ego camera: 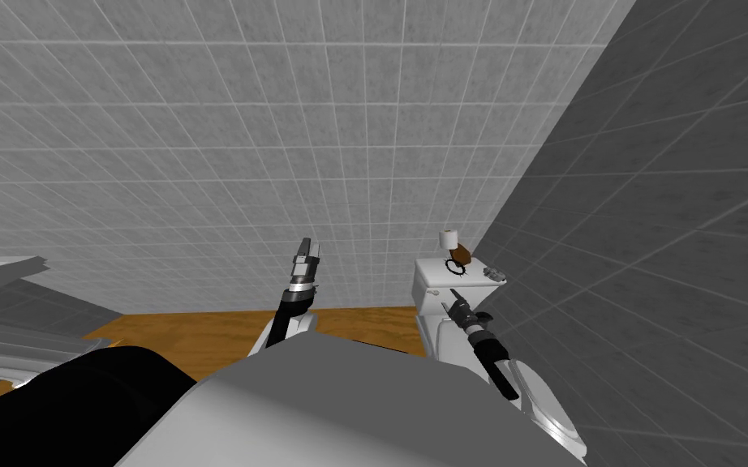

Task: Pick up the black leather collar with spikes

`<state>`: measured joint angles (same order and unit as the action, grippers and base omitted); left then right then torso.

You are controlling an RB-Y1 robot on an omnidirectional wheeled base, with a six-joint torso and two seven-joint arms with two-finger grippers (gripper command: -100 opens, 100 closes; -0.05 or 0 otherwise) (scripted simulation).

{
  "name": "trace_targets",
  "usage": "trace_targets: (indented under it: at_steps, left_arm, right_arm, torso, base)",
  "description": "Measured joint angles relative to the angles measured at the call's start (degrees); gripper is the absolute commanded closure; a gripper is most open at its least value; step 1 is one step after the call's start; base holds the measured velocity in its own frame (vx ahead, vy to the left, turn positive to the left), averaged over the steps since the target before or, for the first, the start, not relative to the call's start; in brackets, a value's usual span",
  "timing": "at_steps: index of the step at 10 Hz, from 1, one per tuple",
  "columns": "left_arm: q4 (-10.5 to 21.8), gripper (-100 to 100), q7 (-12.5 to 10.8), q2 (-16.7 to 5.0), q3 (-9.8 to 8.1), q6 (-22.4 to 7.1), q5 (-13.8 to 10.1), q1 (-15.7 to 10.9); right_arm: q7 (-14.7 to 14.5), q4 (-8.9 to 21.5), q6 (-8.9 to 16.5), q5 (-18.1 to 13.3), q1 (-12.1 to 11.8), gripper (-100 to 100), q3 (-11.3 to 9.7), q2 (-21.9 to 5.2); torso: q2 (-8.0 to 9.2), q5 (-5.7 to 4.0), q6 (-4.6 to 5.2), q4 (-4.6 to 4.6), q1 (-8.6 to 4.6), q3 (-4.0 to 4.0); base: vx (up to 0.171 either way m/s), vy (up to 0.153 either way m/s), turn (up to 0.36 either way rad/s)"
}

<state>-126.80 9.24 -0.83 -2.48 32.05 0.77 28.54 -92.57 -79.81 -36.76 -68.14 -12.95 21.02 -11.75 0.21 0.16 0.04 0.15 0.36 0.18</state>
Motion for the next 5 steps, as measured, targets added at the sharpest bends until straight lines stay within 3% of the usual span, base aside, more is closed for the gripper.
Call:
trace_targets:
  at_steps: [5]
  left_arm:
    - [0.0, 0, 0.0, 0.0, 0.0, 0.0, 0.0, 0.0]
  right_arm:
    - [6.1, -2.6, 2.9, -1.6, -2.8, -100, 0.6, -8.7]
  torso:
    - [-0.05, 0.01, -0.01, -0.01, 0.02, -0.02]
  base:
    - [-0.041, 0.122, 0.056]
